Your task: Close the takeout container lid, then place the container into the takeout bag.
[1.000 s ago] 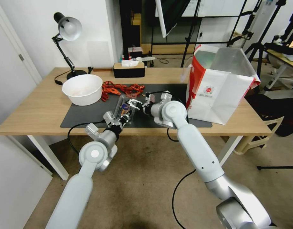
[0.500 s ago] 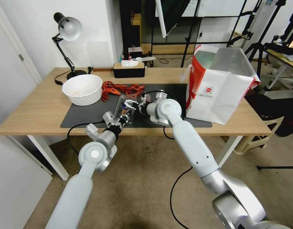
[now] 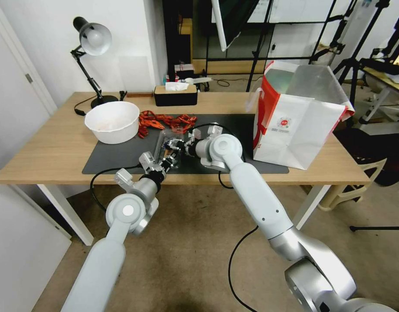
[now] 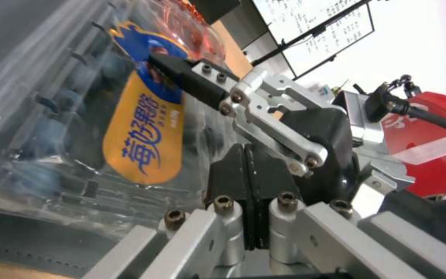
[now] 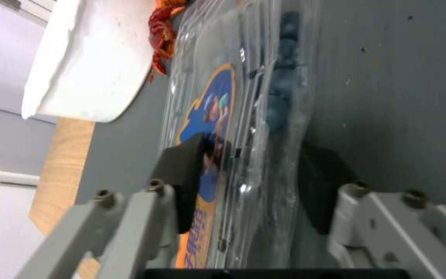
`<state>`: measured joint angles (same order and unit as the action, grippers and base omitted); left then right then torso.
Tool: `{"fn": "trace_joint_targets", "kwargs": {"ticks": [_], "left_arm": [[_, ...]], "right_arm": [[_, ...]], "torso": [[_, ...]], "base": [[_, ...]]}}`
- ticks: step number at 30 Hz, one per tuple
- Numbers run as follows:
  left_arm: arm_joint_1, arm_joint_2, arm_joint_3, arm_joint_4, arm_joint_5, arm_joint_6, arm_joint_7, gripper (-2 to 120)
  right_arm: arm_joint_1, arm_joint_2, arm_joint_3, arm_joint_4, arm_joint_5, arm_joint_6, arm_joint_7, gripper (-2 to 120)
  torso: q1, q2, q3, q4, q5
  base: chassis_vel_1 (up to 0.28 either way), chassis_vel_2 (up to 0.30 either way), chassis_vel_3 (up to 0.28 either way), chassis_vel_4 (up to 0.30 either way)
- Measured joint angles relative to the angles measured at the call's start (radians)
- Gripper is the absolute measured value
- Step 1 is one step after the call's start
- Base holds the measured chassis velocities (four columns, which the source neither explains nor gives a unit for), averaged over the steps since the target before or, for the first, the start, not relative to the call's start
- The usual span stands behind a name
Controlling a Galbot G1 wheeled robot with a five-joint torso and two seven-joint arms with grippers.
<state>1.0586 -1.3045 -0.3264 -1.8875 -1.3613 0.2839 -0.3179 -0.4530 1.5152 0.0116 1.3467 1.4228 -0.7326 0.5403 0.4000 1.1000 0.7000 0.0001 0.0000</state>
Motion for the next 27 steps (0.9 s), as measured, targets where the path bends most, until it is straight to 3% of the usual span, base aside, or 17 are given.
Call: {"fn": "trace_joint_targets", "kwargs": {"ticks": [11,27], "left_arm": [[0.022,0.008,-0.025,-0.011,-0.007,-0.015,0.017,0],[0.084,0.034,-0.060,-0.050,-0.009,-0.017,0.036,0]], "right_arm": [[-0.003,-0.005,0.016,-0.010,-0.002,0.001,-0.001,0],[-0.009,-0.017,0.035,0.006,-0.005,0.002,-0.009,0]], "torso": [[0.000,0.000,0.000,-0.0001,0.0001],[0.000,0.000,0.000,-0.0001,-0.0001]], "base": [[0.000,0.000,0.000,0.000],[0.000,0.000,0.000,0.000]]}}
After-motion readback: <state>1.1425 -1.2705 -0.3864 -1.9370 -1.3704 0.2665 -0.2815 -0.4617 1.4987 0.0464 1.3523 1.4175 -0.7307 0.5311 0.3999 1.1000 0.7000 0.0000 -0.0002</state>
